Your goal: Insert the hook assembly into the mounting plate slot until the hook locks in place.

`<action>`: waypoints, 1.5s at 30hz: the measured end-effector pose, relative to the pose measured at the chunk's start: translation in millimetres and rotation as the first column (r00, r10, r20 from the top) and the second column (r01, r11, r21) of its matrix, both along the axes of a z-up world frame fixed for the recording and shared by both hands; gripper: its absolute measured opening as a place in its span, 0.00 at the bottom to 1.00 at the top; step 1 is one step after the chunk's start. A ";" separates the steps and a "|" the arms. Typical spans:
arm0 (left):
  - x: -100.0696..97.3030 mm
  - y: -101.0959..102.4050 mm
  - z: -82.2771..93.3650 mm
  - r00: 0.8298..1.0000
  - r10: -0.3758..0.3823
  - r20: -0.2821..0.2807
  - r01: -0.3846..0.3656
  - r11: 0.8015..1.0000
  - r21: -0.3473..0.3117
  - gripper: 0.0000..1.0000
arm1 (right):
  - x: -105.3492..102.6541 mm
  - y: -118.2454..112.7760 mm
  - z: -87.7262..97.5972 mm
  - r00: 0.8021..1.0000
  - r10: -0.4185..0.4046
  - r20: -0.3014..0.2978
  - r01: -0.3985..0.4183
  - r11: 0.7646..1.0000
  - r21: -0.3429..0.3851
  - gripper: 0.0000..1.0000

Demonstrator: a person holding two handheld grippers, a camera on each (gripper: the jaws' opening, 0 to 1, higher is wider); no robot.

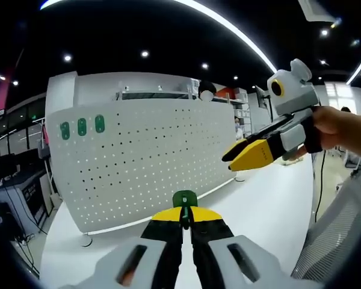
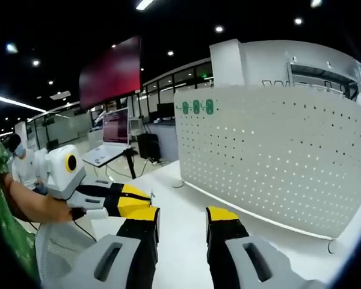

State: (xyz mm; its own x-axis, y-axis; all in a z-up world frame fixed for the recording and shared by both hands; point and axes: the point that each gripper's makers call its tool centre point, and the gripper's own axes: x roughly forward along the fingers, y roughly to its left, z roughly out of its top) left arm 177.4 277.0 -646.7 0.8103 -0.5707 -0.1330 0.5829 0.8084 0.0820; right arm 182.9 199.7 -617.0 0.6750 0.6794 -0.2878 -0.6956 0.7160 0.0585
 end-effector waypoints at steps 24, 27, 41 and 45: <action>38.2 -2.6 68.5 0.994 0.088 0.065 -0.090 0.996 0.024 0.04 | -7.6 -56.5 62.1 0.996 -0.038 0.080 0.036 0.999 0.025 0.51; 46.8 -2.8 80.2 0.991 0.107 0.080 -0.109 0.994 0.017 0.04 | -12.8 -64.0 73.5 0.994 -0.034 0.102 0.032 0.999 0.022 0.51; 81.7 4.4 129.2 0.972 0.195 0.134 -0.192 0.981 -0.039 0.04 | -21.8 -96.3 105.1 0.986 -0.053 0.159 0.054 0.999 -0.005 0.55; 87.4 5.6 135.5 0.970 0.205 0.134 -0.200 0.979 -0.048 0.04 | -18.7 -106.4 109.8 0.985 -0.069 0.156 0.069 0.998 0.005 0.55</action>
